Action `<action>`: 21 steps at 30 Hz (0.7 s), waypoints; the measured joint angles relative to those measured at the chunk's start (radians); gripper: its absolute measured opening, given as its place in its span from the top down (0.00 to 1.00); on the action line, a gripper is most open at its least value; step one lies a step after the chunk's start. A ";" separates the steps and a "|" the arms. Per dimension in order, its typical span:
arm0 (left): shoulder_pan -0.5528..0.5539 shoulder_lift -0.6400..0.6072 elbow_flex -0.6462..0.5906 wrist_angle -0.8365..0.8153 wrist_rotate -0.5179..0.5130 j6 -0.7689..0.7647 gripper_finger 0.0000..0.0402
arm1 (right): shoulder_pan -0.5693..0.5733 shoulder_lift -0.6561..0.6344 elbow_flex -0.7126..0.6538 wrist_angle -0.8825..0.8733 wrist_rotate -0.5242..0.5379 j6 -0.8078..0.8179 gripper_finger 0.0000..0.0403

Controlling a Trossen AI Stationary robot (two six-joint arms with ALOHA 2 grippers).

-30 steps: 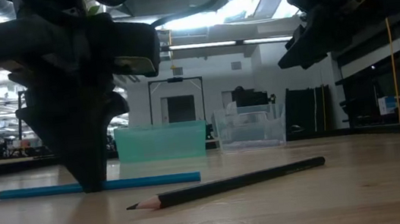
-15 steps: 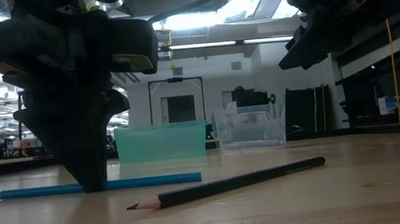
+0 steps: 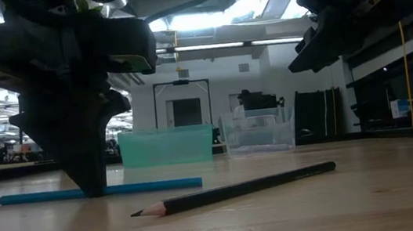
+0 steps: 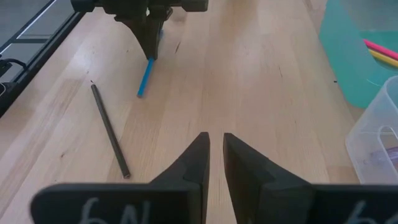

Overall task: Sort pens & pencils
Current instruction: Put the blue pencil into the blue bin

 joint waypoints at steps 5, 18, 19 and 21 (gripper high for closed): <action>-0.001 -0.014 0.002 -0.008 -0.025 0.026 0.99 | 0.000 0.000 0.000 -0.002 0.000 0.000 0.88; -0.001 -0.049 0.004 -0.005 -0.033 0.026 1.00 | 0.000 0.000 0.000 -0.009 0.000 -0.003 0.88; -0.001 -0.049 0.004 -0.005 -0.045 0.026 1.00 | 0.000 0.000 0.000 -0.009 0.000 -0.003 0.88; -0.001 -0.050 0.004 -0.008 -0.075 0.027 1.00 | 0.000 0.000 0.000 -0.008 0.000 0.001 0.88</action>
